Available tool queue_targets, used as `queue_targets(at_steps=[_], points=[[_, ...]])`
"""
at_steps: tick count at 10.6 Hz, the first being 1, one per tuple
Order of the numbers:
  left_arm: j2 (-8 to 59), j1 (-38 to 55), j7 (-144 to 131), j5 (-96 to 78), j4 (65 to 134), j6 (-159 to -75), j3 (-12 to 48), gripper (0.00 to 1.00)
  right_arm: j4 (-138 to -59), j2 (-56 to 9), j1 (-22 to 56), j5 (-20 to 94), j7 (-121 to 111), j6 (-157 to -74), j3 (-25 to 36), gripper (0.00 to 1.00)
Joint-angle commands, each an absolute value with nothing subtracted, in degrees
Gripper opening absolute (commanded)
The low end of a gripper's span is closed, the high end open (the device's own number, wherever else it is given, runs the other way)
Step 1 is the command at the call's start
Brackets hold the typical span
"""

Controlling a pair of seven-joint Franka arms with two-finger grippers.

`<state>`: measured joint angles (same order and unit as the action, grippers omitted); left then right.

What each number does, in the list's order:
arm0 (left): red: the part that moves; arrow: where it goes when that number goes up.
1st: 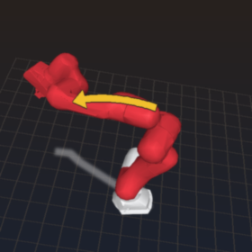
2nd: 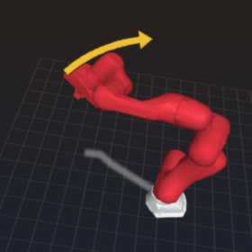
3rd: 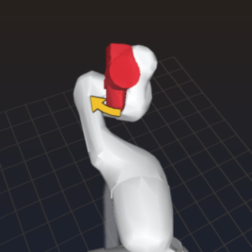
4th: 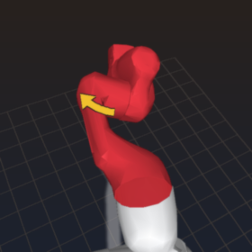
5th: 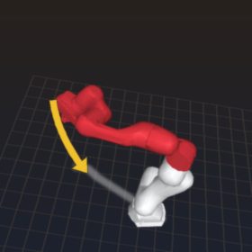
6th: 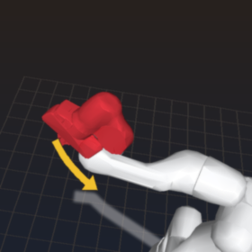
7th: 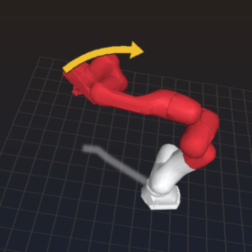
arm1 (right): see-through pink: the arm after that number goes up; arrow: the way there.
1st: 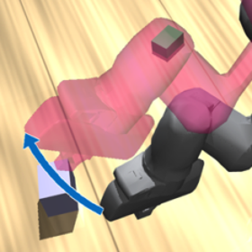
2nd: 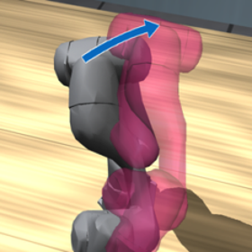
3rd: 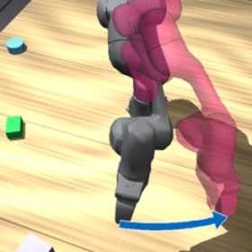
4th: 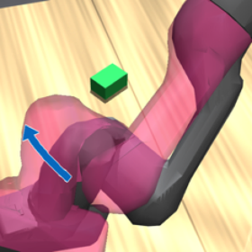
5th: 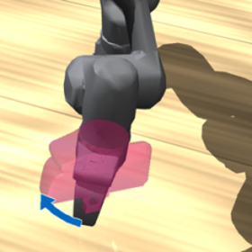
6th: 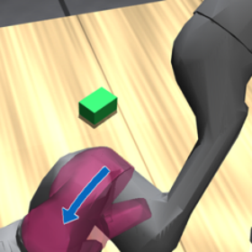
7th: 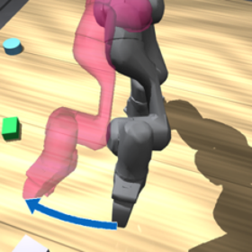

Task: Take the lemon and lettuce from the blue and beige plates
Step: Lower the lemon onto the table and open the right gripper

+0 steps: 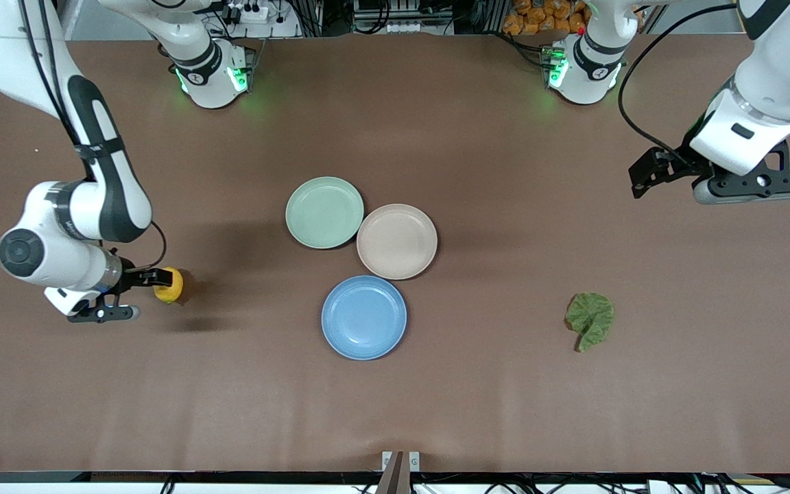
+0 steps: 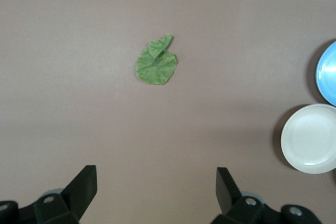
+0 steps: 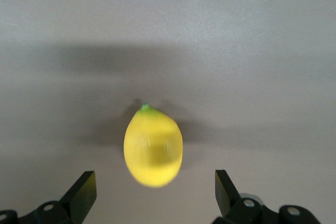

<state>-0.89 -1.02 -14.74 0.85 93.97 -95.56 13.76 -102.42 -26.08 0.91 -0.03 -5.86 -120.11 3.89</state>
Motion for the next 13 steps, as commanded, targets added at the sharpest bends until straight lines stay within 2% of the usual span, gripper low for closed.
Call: queue_targets(at_steps=[1,3,6,7,11,13], points=[[-0.8,0.6,-11.2,0.5,90.1,-88.9,12.0,1.00,-98.7,-22.6,1.1,1.1,-1.4,-113.0,3.7,1.00],[-0.4,0.5,-8.9,0.5,87.6,-85.3,11.8,1.00,-97.8,-19.4,2.2,1.1,1.0,-111.9,3.6,1.00],[-0.2,0.6,-7.6,2.5,84.2,-82.5,10.0,1.00,-90.8,-17.7,2.7,0.5,1.3,-102.1,3.6,1.00],[-0.2,0.5,-7.6,2.4,83.8,-82.2,10.1,1.00,-88.2,-17.1,2.7,0.5,1.3,-98.6,3.5,1.00],[-0.2,0.2,-7.4,0.4,82.3,-82.3,10.2,1.00,-87.2,-10.5,2.0,-0.3,0.8,-96.0,3.5,1.00],[-0.3,-0.1,-7.3,0.5,82.3,-82.3,10.1,1.00,-83.9,-9.8,1.8,-0.1,0.9,-90.5,3.5,1.00]])
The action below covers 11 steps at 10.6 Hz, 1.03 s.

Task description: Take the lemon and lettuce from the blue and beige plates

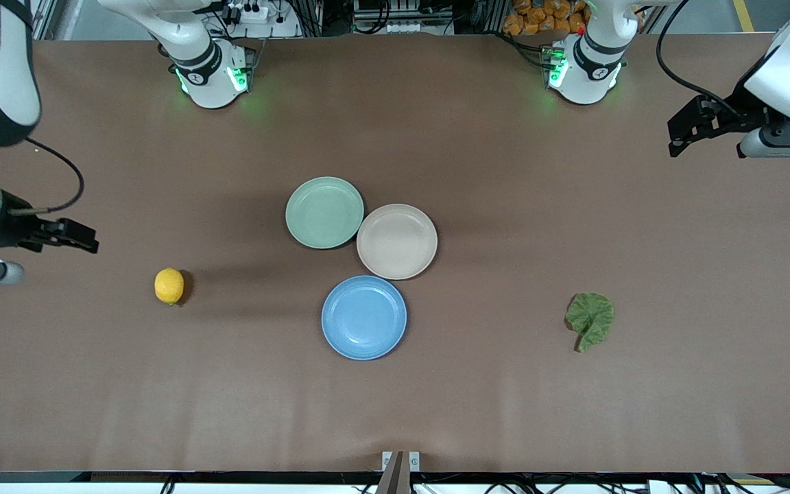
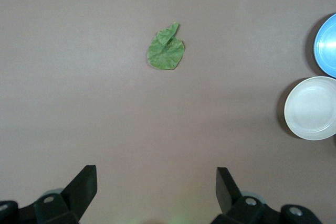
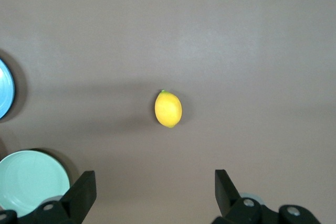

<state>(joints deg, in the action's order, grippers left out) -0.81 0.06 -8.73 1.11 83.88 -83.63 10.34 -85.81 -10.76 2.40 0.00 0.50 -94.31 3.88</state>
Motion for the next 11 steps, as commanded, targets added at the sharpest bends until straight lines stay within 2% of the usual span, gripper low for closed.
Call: queue_targets(at_steps=[1,4,11], points=[[-0.4,-0.1,-7.4,0.4,82.3,-82.3,10.2,1.00,-81.5,-9.5,1.8,-0.3,1.0,-87.3,3.4,1.00],[-0.4,0.0,-7.6,0.4,82.3,-82.3,10.5,1.00,-80.8,-6.1,1.7,-0.4,1.0,-85.4,3.4,1.00],[-0.3,0.0,-7.6,0.3,82.3,-82.3,10.5,1.00,-80.6,-4.2,1.1,-0.4,0.7,-84.5,3.6,1.00]])
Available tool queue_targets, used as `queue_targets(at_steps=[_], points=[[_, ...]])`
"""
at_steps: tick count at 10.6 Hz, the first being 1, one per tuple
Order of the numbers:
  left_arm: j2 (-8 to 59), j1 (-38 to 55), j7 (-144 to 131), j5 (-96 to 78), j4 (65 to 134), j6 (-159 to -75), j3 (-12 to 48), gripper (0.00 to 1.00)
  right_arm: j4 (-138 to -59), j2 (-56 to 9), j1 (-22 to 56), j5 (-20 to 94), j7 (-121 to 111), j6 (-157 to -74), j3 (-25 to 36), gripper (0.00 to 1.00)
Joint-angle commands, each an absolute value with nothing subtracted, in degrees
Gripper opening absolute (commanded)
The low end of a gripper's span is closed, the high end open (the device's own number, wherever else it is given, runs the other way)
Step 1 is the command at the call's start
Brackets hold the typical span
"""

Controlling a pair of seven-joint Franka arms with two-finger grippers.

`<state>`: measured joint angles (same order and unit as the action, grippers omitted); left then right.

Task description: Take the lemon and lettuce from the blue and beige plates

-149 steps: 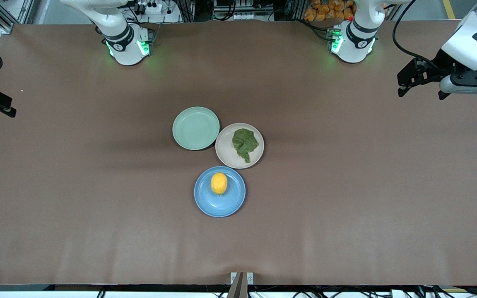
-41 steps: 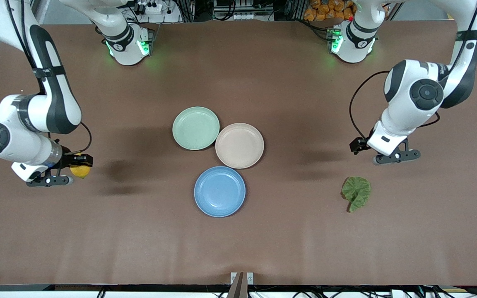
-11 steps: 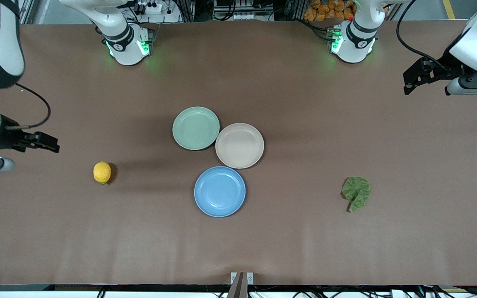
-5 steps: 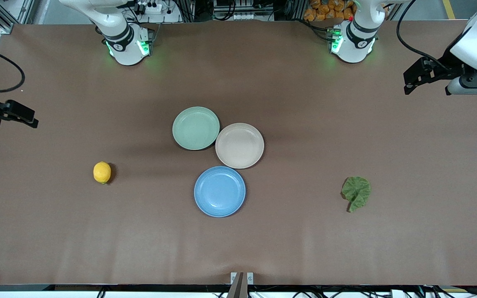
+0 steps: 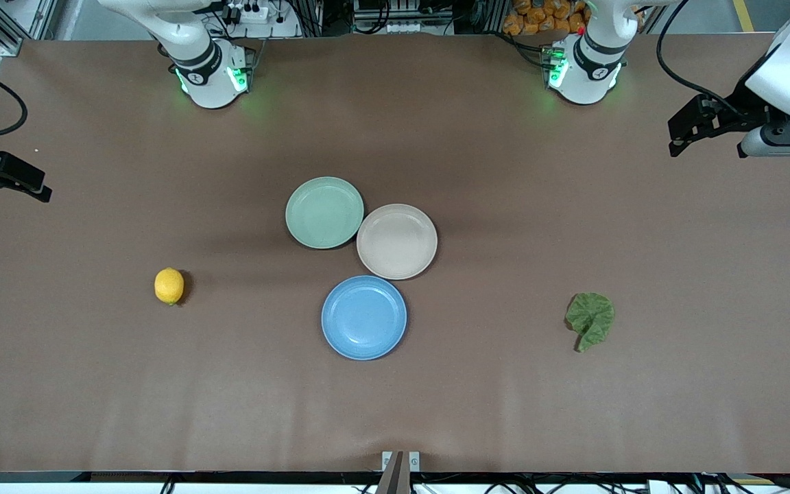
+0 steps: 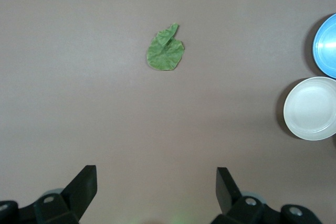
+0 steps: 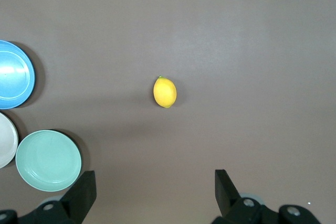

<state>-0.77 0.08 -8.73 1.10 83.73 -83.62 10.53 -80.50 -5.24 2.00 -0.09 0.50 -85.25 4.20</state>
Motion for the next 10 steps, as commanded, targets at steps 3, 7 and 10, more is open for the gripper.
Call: queue_targets(at_steps=[3,7,10], points=[[-0.3,0.0,-7.6,0.4,82.3,-82.3,10.5,1.00,-80.6,-4.2,1.1,-0.5,0.6,-84.6,3.8,1.00],[-0.2,0.2,-7.6,0.4,82.3,-82.3,10.6,1.00,-80.6,-4.3,1.1,-0.6,0.6,-85.0,3.7,1.00],[-0.2,0.2,-7.8,0.3,82.3,-82.3,10.6,1.00,-80.6,-4.2,1.5,-0.4,0.6,-85.0,3.4,1.00]])
